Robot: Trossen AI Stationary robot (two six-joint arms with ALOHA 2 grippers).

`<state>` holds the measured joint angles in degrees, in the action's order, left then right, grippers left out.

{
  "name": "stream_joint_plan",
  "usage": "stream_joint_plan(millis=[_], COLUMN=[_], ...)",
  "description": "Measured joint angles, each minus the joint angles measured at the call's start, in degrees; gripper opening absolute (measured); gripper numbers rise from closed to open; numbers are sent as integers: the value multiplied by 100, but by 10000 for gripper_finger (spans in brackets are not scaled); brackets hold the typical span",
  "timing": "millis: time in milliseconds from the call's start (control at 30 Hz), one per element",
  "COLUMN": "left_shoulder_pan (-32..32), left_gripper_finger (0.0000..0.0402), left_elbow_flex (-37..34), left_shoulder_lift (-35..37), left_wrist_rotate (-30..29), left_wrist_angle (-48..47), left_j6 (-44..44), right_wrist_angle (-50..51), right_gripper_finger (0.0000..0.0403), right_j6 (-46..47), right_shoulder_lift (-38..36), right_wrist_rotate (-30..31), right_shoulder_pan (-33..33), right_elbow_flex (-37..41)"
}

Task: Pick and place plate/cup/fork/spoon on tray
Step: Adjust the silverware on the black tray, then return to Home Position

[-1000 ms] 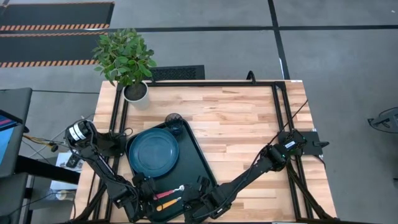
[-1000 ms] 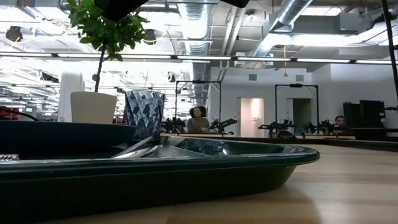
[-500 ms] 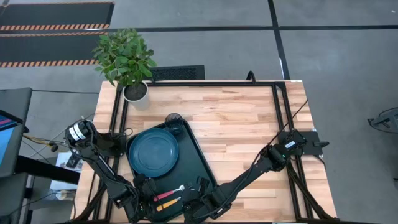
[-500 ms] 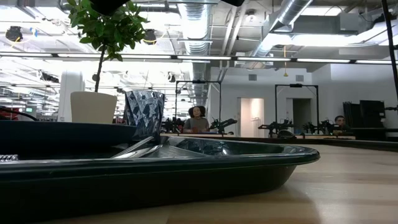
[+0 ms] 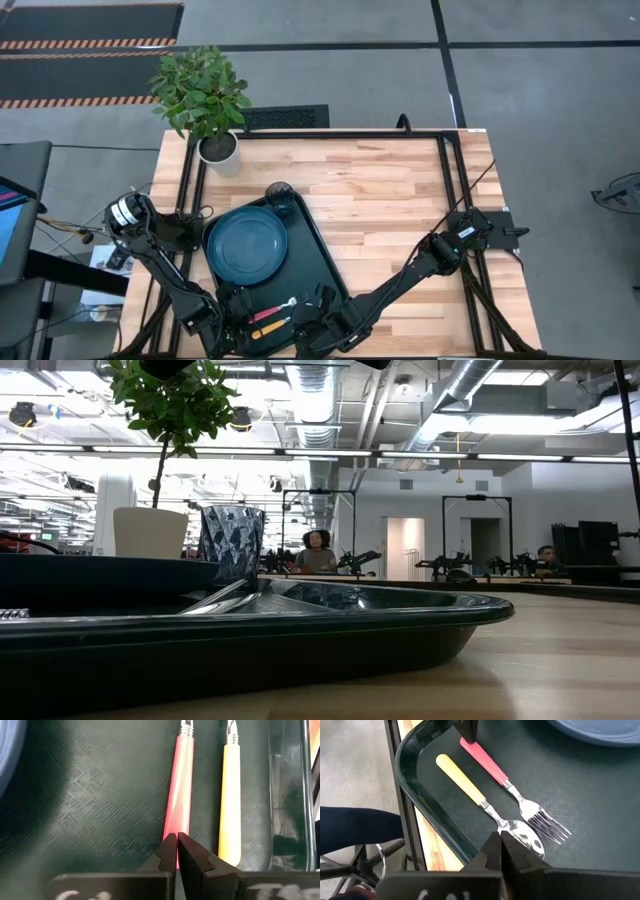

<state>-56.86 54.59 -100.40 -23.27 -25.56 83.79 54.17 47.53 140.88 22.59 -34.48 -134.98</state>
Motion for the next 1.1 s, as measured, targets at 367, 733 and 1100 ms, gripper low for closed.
stream_joint_plan(millis=[367,733,1100], left_shoulder_pan=[-2,-8,-363], left_gripper_finger=[0,0,0], left_elbow_flex=[-2,1822,3745], left_shoulder_lift=[0,437,1973], left_wrist_rotate=[-184,-979,-1235], left_wrist_angle=[244,-1529,-2008], left_j6=[-53,-2328,-7271], right_wrist_angle=[-77,-493,187], right_gripper_finger=[8,8,8], right_j6=[-4,-1636,-4219], right_shoulder_lift=[0,-859,-3193], right_wrist_rotate=[0,176,312], right_shoulder_pan=[0,15,44], right_elbow_flex=[0,0,-13])
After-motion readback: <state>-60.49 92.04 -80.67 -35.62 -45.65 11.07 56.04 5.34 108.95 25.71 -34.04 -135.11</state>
